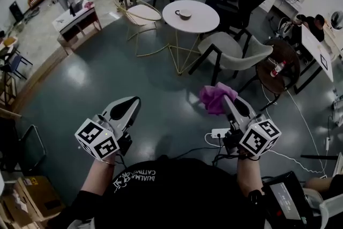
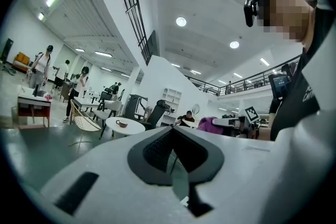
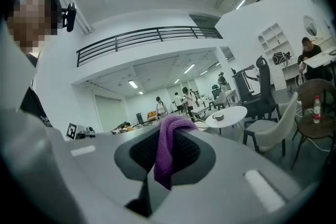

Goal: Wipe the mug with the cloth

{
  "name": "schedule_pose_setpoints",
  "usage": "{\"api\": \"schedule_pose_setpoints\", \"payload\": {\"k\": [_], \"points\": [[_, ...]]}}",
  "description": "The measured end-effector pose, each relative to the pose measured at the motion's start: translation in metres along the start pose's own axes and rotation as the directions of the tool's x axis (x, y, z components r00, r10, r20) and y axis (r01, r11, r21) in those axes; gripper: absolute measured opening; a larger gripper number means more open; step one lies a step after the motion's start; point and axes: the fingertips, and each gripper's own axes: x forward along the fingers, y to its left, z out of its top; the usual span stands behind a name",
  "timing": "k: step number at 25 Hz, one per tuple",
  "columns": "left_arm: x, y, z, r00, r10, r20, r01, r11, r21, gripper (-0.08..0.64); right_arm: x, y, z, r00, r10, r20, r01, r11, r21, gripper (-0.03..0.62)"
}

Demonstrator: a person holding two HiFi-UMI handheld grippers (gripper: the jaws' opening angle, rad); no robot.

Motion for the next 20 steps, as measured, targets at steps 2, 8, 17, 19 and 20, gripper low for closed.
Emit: {"api": "schedule_pose_setpoints", "payload": {"k": [2, 8, 17, 19, 20], "points": [[0.0, -0.001, 0.003, 1.0, -0.003, 0.003, 0.003, 1.0, 0.001, 0.0, 0.002, 0.0, 0.0, 1.0, -0.004, -0.006, 0.004, 1.0, -0.006, 0.043], [-0.002, -0.002, 0.011, 0.999, 0.005, 0.033, -0.006, 0.999, 0.031, 0.0, 0.008, 0.008, -0.006, 1.0, -0.009, 0.007, 0.009, 1.0, 0.019, 0.043], [0.009, 0.007, 0.01, 0.999, -0.042, 0.028, 0.041, 0.999, 0.034, 0.0, 0.036, 0.002, -0.017, 1.0, -0.01, -0.028, 0.01, 1.0, 0.014, 0.043], [0.02, 0.013, 0.011, 0.999, -0.042, 0.023, 0.042, 0.999, 0.033, 0.0, 0.047, -0.006, -0.017, 0.999, -0.003, -0.04, 0.003, 1.0, 0.015, 0.043], [0.027, 0.016, 0.012, 0.999, -0.045, 0.022, 0.044, 0.999, 0.031, 0.0, 0.053, -0.012, -0.016, 0.999, 0.001, -0.045, -0.001, 1.0, 0.016, 0.043]]}}
